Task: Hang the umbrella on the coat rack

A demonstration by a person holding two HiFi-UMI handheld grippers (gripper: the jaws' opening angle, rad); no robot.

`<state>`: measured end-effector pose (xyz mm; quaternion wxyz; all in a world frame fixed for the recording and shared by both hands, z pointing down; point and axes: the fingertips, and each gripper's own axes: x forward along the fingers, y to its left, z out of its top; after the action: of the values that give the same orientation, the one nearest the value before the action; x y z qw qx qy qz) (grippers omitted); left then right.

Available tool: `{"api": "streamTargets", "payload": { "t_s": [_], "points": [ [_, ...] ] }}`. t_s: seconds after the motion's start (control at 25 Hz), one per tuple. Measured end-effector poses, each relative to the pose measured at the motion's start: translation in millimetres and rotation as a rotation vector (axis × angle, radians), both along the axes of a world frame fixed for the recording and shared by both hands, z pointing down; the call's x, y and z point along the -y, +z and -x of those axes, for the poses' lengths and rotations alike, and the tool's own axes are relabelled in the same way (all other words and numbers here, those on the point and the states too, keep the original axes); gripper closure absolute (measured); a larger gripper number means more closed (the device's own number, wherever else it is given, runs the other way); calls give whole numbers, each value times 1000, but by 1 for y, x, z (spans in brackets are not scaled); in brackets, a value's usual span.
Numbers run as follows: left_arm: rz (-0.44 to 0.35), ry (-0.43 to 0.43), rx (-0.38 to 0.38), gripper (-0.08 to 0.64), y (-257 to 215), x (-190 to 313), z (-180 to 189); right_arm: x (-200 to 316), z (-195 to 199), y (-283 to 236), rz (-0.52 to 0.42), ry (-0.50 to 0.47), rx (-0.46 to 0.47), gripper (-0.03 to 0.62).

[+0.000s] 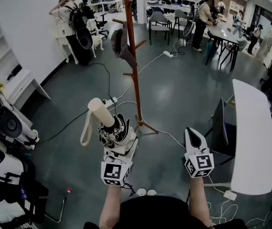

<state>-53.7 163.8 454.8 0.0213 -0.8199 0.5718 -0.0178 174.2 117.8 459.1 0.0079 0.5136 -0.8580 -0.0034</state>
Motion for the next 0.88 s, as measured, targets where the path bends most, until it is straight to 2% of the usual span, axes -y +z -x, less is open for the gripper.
{"api": "streamTargets", "payload": {
  "t_s": [0.88],
  "points": [
    [15,-4,-23,273,9,-1,19,-1,14,6,7,2,12,586]
  ]
}}
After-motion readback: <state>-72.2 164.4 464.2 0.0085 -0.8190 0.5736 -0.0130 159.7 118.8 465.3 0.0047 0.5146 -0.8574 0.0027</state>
